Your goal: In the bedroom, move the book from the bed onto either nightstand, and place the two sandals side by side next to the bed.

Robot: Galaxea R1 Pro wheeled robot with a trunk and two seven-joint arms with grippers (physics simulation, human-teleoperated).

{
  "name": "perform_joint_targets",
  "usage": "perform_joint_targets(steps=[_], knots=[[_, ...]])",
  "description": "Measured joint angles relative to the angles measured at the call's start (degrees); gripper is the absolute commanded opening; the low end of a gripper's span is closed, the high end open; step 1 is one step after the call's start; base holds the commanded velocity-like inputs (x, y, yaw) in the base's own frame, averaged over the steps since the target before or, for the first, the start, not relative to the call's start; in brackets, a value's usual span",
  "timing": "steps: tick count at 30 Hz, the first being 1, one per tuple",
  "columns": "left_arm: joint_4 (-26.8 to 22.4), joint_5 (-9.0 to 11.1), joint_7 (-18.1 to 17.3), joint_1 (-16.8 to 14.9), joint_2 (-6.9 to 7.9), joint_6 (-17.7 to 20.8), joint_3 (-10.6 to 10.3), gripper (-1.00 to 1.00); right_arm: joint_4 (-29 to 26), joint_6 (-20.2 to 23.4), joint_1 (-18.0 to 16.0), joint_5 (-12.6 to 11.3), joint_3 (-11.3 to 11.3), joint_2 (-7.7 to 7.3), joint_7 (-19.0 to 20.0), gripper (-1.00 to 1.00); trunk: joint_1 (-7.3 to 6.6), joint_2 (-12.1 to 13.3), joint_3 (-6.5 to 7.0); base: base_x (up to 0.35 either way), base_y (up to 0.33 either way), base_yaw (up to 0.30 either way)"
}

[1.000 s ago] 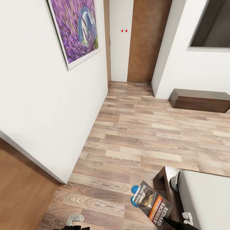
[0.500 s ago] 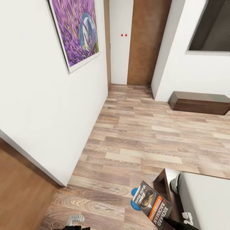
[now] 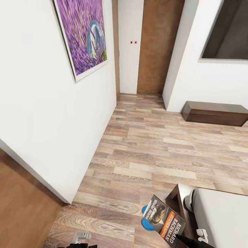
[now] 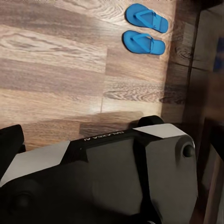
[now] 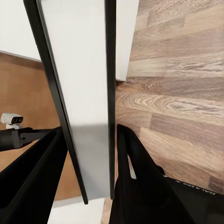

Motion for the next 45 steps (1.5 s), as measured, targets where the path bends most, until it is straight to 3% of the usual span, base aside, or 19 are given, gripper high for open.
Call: perform_joint_targets(steps=[45], knots=[[0.0, 0.0, 0.0, 0.0, -0.35, 0.0, 0.1, 1.0, 0.0, 0.0, 0.0, 0.0, 0.0, 0.02, 0.1, -1.0, 0.0, 0.0, 4.17, 0.0, 0.0, 0.0]])
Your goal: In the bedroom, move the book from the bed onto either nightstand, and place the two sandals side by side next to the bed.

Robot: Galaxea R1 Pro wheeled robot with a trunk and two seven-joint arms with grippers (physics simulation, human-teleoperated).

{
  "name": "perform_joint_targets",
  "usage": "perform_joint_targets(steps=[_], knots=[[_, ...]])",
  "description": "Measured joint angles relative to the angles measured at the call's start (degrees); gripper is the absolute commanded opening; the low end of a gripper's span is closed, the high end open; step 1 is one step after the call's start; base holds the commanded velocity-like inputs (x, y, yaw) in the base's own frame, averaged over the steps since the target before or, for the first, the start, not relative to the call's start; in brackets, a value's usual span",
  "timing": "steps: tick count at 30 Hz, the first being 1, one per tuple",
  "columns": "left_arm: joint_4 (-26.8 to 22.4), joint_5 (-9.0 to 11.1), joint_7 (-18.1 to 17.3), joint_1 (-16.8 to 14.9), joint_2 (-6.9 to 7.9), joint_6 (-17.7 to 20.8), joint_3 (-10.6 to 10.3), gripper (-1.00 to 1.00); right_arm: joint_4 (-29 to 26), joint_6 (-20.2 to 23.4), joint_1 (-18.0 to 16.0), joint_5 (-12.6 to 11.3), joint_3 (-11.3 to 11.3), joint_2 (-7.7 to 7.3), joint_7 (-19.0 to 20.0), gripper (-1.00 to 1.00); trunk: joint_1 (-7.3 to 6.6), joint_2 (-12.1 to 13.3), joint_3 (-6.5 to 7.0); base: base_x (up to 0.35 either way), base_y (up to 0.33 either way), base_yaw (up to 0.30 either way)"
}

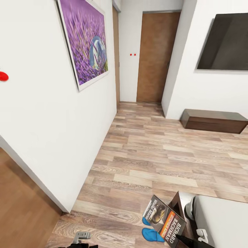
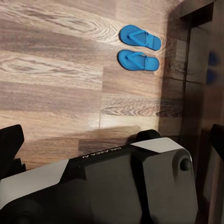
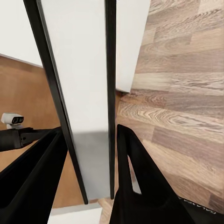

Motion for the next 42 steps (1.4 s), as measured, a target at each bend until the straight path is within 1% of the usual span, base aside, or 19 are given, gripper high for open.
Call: perform_joint_targets(steps=[42], knots=[[0.0, 0.0, 0.0, 0.0, -0.01, 0.0, -0.1, 1.0, 0.0, -0.1, 0.0, 0.0, 0.0, -0.03, 0.1, -1.0, 0.0, 0.0, 3.89, 0.0, 0.0, 0.0]])
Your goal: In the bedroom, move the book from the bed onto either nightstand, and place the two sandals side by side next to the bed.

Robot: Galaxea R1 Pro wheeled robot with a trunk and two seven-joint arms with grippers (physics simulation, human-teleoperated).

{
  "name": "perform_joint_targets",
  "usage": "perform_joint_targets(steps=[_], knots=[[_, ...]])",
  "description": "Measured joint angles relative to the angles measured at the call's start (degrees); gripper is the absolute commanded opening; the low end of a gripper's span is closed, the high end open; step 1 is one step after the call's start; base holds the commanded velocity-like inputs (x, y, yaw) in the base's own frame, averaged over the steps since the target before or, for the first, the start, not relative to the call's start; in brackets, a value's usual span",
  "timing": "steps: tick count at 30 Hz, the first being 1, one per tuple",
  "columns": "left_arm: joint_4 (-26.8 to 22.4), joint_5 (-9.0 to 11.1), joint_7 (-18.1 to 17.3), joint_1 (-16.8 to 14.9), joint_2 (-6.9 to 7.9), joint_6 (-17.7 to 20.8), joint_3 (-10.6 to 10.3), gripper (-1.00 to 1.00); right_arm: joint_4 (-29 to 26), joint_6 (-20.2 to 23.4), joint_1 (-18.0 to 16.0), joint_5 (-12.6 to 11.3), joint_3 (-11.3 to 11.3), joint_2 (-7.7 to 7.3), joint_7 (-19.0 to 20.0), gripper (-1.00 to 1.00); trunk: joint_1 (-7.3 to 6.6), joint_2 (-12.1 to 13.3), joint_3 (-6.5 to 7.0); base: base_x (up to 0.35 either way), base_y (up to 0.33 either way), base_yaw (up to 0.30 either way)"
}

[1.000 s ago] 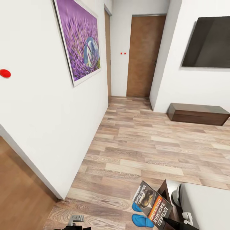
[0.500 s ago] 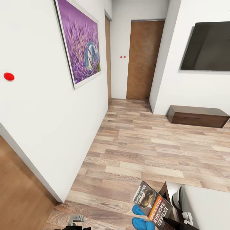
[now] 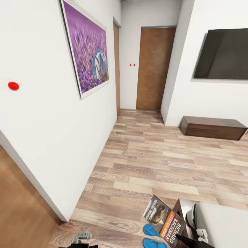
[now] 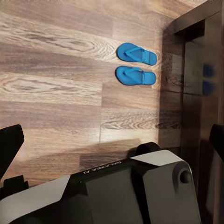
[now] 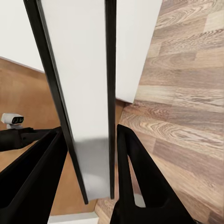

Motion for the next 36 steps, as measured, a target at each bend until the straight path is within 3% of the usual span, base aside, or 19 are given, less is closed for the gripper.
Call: perform_joint_targets(steps=[36], knots=[[0.0, 0.0, 0.0, 0.1, 0.0, 0.0, 0.0, 1.0, 0.0, 0.0, 0.0, 0.0, 0.0, 0.01, 0.0, -1.0, 0.0, 0.0, 2.84, 0.0, 0.0, 0.0]])
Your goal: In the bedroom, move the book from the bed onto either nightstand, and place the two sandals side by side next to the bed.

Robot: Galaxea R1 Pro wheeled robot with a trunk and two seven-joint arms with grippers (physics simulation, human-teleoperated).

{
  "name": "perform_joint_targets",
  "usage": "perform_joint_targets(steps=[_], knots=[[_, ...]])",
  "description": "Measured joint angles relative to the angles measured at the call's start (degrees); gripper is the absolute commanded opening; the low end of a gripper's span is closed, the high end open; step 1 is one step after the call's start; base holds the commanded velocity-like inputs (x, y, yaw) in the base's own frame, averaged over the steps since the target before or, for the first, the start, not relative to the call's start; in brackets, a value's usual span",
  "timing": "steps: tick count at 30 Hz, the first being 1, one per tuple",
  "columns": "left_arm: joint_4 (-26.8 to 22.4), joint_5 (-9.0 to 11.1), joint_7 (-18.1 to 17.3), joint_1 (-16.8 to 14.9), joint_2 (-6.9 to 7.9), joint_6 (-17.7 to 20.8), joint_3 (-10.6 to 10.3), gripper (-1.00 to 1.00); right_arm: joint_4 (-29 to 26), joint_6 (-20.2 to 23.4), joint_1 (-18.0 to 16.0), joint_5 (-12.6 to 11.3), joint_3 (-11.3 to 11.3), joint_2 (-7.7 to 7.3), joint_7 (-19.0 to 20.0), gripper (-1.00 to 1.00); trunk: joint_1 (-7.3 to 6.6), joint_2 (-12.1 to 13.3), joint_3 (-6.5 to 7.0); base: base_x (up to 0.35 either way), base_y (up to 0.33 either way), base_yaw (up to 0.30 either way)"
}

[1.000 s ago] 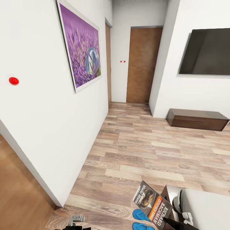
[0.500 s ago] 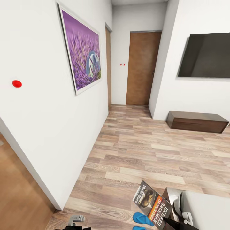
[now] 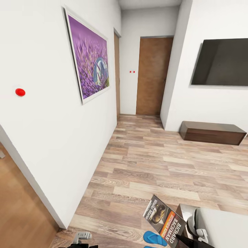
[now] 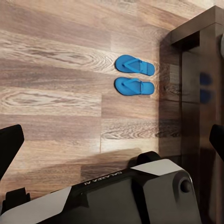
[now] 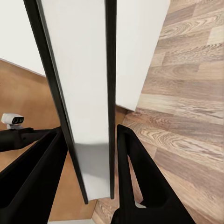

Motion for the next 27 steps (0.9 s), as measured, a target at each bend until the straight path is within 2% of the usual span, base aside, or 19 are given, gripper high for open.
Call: perform_joint_targets(steps=[27], knots=[[0.0, 0.0, 0.0, 0.0, 0.0, 0.0, 0.0, 1.0, 0.0, 0.0, 0.0, 0.0, 0.1, 0.02, 0.0, -1.0, 0.0, 0.0, 2.32, 0.0, 0.0, 0.0]])
